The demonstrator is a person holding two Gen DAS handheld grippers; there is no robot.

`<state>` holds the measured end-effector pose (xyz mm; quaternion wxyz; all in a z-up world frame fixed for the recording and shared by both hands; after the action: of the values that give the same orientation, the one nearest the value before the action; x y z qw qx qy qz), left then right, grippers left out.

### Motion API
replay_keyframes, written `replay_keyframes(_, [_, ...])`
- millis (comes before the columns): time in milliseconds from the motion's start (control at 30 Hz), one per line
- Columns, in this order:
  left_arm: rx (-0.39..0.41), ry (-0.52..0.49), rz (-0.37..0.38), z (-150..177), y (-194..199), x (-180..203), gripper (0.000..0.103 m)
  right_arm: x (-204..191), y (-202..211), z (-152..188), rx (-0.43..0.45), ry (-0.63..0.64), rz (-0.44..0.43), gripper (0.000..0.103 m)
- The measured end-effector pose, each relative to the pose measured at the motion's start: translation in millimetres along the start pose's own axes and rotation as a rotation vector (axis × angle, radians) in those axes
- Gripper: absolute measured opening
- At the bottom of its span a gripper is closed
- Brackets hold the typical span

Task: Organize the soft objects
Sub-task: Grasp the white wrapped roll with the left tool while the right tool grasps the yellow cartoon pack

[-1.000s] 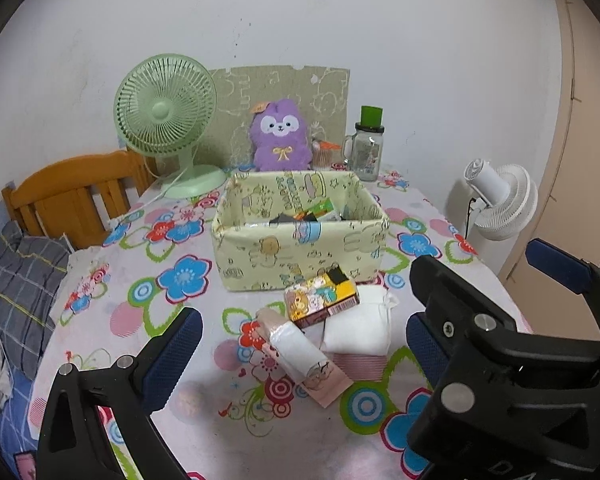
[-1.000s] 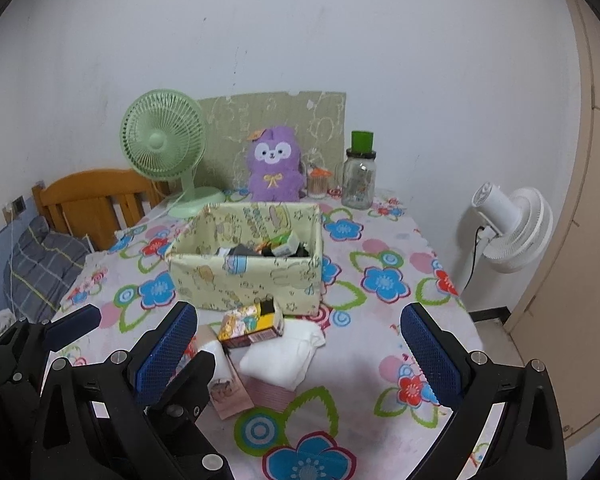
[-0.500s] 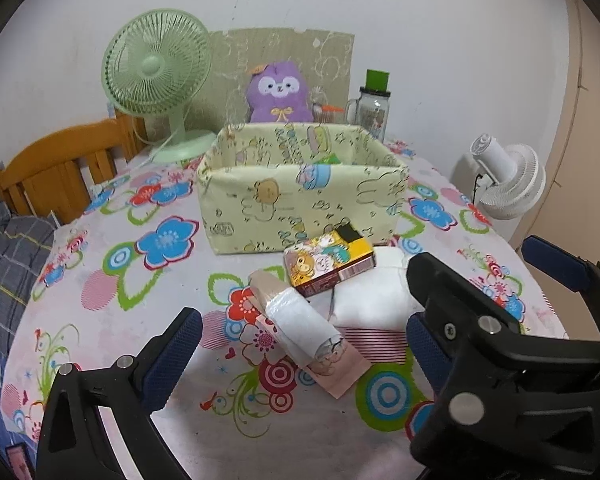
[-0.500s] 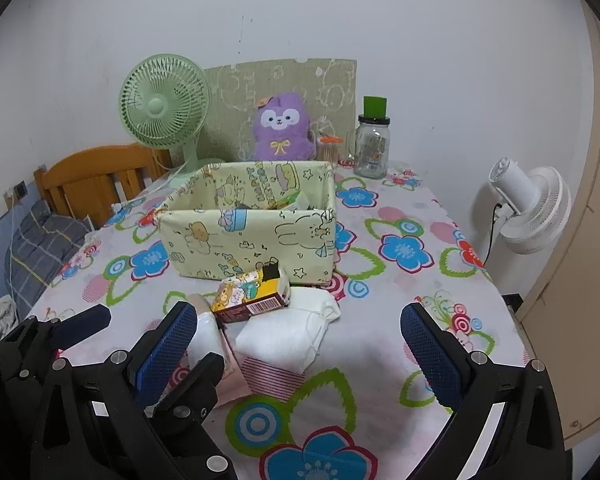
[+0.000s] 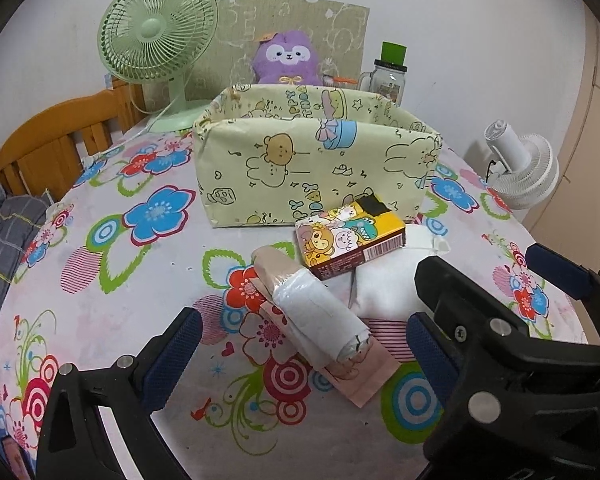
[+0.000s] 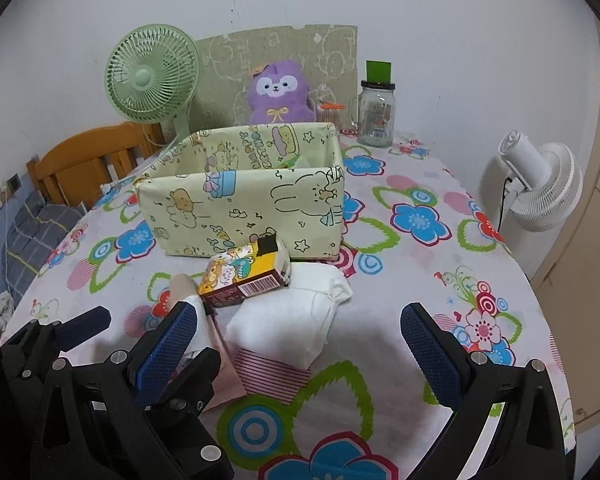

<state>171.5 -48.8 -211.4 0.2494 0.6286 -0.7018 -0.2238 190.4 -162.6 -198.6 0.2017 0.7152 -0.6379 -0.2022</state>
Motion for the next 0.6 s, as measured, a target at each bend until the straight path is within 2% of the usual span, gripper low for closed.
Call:
replay_keyframes(233, [-0.023, 0.017, 0.003, 0.2, -15.6, -2.1, 0.102, 0.0, -15.7, -1.4, -0.015, 0.008, 0.004, 0.103])
replay_keyframes(533, [-0.058, 0.017, 0.021, 0.7, -36.2, 0.1, 0.088, 1.7, -33.4, -0.5, -0.043, 0.030, 0.013, 0.103])
replay_keyframes(600, [-0.067, 0.025, 0.026, 2.2, -39.5, -0.1, 0.079, 1.2, -35.8, 0.5, -0.047, 0.031, 0.014, 0.103])
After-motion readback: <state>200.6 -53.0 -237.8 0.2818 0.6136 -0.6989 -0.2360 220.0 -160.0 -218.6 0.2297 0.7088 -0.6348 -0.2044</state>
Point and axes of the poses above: each gripper's, at about its wrist camera, not at the fingertips, and y roughly against the way its jaws point, x to its right, z to its underside, the point moved 8 cm from there along -y, roughly the way its jaws point, and after that the axes turned 7 degrees about x, right-handed, at the moved point
